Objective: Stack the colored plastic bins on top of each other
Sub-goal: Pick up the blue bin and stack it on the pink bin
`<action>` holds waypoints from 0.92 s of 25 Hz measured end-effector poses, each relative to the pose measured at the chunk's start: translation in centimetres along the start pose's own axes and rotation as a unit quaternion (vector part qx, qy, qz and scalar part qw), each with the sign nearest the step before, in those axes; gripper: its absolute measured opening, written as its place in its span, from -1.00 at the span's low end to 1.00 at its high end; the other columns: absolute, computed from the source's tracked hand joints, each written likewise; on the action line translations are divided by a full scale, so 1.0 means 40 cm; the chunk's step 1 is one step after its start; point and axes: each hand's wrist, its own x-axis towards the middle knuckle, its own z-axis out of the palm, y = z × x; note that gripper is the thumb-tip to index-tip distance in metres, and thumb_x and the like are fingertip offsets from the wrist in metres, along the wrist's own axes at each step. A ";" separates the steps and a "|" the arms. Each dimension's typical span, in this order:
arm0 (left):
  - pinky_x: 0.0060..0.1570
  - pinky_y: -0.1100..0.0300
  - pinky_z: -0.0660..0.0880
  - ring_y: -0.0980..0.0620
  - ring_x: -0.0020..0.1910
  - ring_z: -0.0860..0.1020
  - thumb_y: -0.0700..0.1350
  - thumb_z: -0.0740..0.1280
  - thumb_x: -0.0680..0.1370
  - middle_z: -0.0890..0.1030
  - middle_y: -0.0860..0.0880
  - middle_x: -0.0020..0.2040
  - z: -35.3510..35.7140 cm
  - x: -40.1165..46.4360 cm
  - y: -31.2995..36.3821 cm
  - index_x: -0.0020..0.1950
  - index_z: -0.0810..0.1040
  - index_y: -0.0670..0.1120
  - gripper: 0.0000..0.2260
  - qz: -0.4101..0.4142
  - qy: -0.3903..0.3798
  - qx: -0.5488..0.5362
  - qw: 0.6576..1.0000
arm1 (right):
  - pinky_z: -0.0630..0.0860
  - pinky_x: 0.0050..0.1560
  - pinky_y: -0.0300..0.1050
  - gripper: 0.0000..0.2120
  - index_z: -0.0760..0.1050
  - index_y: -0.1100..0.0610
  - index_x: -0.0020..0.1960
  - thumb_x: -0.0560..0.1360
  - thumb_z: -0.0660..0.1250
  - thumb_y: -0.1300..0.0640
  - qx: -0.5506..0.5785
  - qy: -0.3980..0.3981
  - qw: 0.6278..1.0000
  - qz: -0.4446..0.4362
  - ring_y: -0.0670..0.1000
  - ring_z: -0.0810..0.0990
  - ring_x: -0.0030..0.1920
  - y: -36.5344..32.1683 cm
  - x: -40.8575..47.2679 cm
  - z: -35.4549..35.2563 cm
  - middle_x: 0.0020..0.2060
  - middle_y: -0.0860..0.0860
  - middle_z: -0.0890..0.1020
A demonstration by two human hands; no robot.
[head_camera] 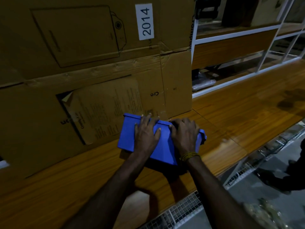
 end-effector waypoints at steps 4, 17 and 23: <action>0.50 -0.25 -0.10 -0.08 0.52 0.24 -0.04 0.30 0.57 0.51 0.04 0.30 -0.124 -0.089 -0.086 0.26 0.55 0.11 -0.74 -0.034 0.041 0.038 0.998 | 0.22 0.29 0.07 -0.82 0.60 -0.02 0.13 0.56 0.30 0.03 0.019 -0.020 0.999 -0.044 0.16 0.48 0.19 -0.110 -0.101 0.017 0.10 0.04 0.61; 0.11 0.03 0.42 -0.03 0.11 0.57 0.01 0.36 0.52 0.64 0.03 0.04 -0.448 -0.580 -0.427 0.07 0.63 0.12 -0.85 -0.138 0.020 0.059 0.988 | 0.43 0.08 0.14 -0.84 0.65 0.02 0.04 0.47 0.43 0.11 0.023 -0.076 0.994 -0.081 0.21 0.47 0.09 -0.468 -0.594 0.162 -0.02 0.12 0.52; -0.05 0.06 0.53 -0.02 0.09 0.59 -0.03 0.33 0.52 0.65 0.06 0.07 -0.523 -0.748 -0.520 0.08 0.63 0.16 -0.82 -0.193 0.024 0.059 0.979 | 0.48 0.10 0.11 -0.76 0.61 -0.03 0.16 0.50 0.36 0.10 0.027 -0.150 0.985 -0.087 0.23 0.50 0.18 -0.585 -0.745 0.231 0.11 0.11 0.56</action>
